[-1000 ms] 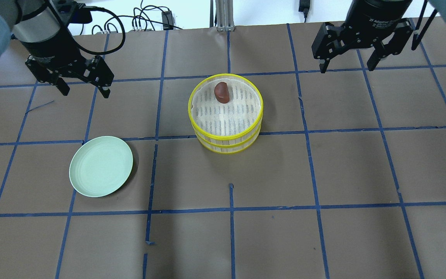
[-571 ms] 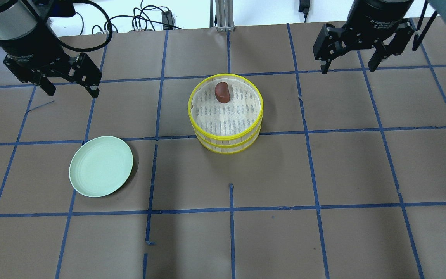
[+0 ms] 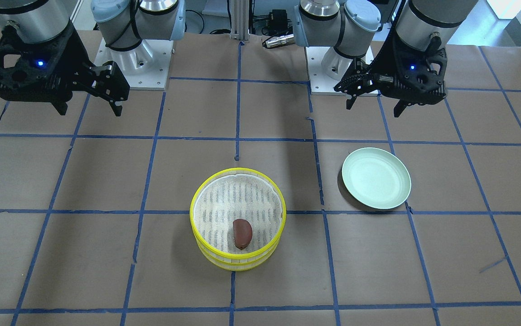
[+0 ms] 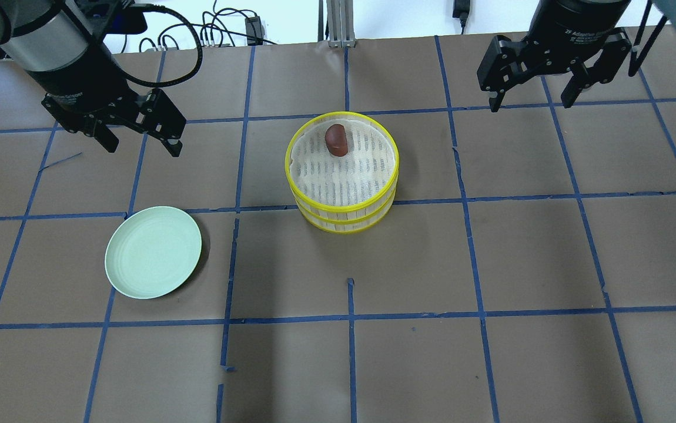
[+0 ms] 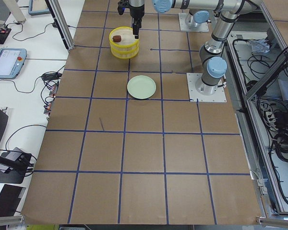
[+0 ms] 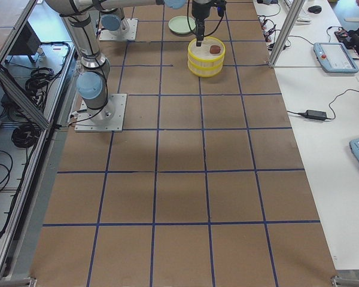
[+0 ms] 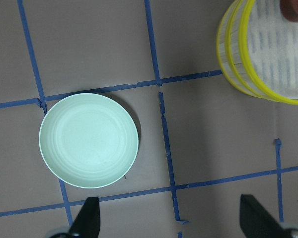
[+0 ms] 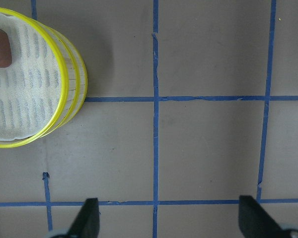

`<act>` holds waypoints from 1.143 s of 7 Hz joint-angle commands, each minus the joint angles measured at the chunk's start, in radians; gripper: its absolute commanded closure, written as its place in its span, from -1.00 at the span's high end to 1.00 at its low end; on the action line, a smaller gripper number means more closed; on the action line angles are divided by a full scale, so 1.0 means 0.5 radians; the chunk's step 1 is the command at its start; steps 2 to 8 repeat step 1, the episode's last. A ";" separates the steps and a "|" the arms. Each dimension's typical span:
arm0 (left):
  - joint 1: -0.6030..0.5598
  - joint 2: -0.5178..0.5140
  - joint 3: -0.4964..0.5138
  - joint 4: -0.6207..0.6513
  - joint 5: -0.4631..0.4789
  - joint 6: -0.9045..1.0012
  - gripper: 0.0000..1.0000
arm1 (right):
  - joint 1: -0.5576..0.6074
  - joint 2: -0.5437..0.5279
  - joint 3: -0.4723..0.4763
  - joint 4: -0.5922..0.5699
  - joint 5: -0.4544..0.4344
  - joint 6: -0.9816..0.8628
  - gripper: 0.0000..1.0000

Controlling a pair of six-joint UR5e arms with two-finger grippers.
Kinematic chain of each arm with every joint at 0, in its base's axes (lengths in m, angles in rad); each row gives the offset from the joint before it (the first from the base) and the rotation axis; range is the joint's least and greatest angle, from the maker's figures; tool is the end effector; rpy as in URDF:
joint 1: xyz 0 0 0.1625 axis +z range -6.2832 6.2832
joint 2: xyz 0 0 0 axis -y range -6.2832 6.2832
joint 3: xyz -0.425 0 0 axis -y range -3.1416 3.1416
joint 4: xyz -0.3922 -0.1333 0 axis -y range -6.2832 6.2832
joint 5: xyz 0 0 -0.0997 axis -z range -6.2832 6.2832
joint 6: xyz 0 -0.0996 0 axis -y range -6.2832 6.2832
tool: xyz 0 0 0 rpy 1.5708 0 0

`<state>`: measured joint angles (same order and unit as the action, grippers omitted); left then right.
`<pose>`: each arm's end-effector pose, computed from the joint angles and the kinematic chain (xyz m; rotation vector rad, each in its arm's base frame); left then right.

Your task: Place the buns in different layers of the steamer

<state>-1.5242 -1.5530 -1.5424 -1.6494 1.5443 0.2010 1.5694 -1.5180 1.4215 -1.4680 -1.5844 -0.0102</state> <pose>-0.1134 -0.4865 0.5028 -0.2393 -3.1018 -0.0449 0.1312 -0.5121 0.5245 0.0138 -3.1280 -0.0100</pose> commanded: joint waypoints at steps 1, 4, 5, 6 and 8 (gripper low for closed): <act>-0.004 -0.008 -0.001 0.010 0.001 0.006 1.00 | -0.003 -0.001 0.001 -0.003 0.015 -0.026 1.00; -0.004 -0.008 -0.001 0.010 0.001 0.006 1.00 | -0.003 -0.001 0.001 -0.003 0.015 -0.026 1.00; -0.004 -0.008 -0.001 0.010 0.001 0.006 1.00 | -0.003 -0.001 0.001 -0.003 0.015 -0.026 1.00; -0.004 -0.008 -0.001 0.010 0.001 0.006 1.00 | -0.003 -0.001 0.001 -0.003 0.015 -0.026 1.00; -0.004 -0.008 -0.001 0.010 0.001 0.006 1.00 | -0.003 -0.001 0.001 -0.003 0.015 -0.026 1.00</act>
